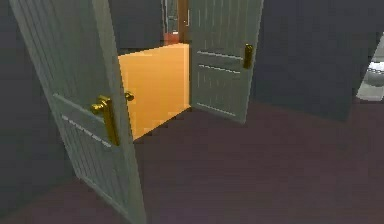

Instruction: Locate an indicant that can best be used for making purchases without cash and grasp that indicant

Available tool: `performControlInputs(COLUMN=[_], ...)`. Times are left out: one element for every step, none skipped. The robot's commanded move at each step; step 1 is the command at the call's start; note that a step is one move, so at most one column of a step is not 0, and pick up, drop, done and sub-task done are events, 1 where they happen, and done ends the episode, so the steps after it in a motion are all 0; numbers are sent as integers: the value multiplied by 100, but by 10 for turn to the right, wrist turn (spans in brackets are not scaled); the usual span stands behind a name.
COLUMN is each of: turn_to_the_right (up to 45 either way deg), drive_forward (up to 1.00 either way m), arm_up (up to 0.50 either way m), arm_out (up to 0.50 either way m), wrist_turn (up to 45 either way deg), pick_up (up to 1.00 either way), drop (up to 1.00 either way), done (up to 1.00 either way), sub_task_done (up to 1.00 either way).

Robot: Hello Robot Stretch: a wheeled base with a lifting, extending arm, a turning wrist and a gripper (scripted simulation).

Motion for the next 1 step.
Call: performControlInputs(turn_to_the_right=[210], drive_forward=[0], arm_up=[0], arm_out=[0], wrist_turn=[0], pick_up=[0], drop=[0], done=[0], sub_task_done=[0])
